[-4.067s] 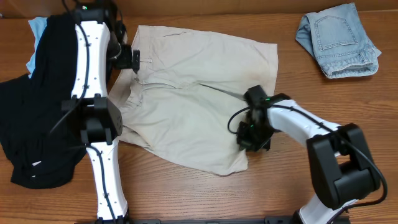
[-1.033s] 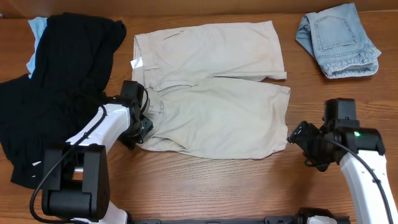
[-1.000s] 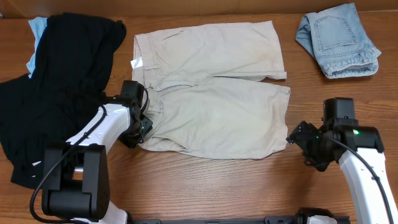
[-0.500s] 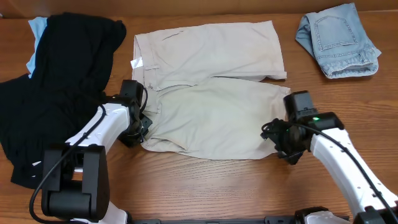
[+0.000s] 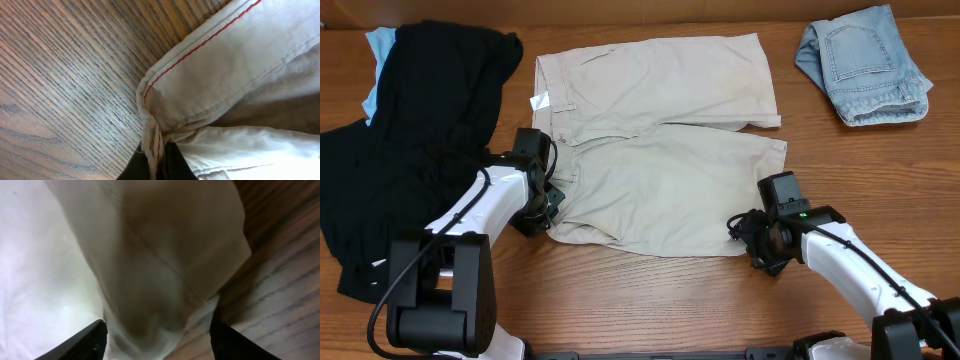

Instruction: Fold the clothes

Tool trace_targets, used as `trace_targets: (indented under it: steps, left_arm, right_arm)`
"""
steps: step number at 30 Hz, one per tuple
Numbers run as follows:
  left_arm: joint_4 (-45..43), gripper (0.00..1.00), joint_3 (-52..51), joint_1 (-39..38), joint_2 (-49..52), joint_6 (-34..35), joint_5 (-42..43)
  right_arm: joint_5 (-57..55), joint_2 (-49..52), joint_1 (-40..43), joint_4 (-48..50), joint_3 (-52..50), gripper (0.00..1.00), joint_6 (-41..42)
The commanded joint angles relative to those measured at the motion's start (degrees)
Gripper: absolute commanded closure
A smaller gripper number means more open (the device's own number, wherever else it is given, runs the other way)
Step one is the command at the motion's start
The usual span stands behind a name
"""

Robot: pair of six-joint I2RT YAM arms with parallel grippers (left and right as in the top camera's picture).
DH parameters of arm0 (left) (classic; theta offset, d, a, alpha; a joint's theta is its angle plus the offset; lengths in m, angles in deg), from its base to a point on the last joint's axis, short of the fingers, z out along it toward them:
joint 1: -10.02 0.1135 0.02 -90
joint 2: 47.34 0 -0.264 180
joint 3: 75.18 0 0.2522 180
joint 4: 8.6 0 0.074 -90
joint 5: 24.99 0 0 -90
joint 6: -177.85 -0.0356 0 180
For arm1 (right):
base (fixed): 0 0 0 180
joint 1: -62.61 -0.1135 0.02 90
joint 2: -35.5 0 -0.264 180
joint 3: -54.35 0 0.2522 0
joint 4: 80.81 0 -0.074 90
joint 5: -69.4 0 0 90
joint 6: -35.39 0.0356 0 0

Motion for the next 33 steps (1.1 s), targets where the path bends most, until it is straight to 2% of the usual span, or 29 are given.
trace_targets:
  steps: [1, 5, 10, 12, 16, 19, 22, 25, 29, 33]
  left_arm:
    - [-0.02, 0.96, -0.98, -0.37, 1.49, 0.13, 1.92]
    - [-0.02, 0.96, -0.98, -0.37, 1.49, 0.13, 1.55]
    - [0.02, 0.96, -0.98, -0.37, 1.49, 0.11, -0.07]
    - [0.02, 0.96, -0.98, -0.35, 1.49, 0.11, -0.66]
    - [0.02, 0.96, -0.96, -0.33, 1.49, 0.09, -2.12]
    - [0.02, 0.96, -0.59, -0.33, 1.46, -1.36, -2.1]
    - [0.9, 0.96, 1.6, -0.31, 1.36, -5.73, -2.12]
    - [5.66, 0.96, 7.32, -0.13, 1.25, -10.14, -2.62]
    - [15.69, 0.96, 20.94, 0.66, 1.25, -20.41, -3.32]
    - [28.41, 0.96, 36.33, 1.25, 1.25, -23.61, -7.5]
  right_arm:
    - [-5.81, 0.92, 0.0, 1.95, -2.8, 0.29, 0.61]
    - [-11.3, 0.92, 1.46, 1.95, -2.8, 0.31, 1.84]
    - [-13.31, 0.92, 4.5, 1.77, -2.8, 0.4, 1.77]
    - [-13.29, 0.92, 5.64, 1.7, -2.8, 0.51, 1.75]
    - [-11.15, 0.92, 6.58, 1.51, -2.8, 0.81, 0.85]
    - [-8.68, 0.92, 6.58, 1.51, -2.78, 0.94, -0.85]
    - [-6.58, 0.9, 6.6, 1.42, -2.23, 0.96, -2.95]
    - [-5.57, 0.2, 6.6, -1.4, 0.83, 0.96, -4.98]
    - [-5.77, -3.54, 7.87, -10.14, 10.54, 0.96, -9.38]
    - [-5.81, -7.8, 10.49, -19.21, 21.59, 0.96, -14.1]
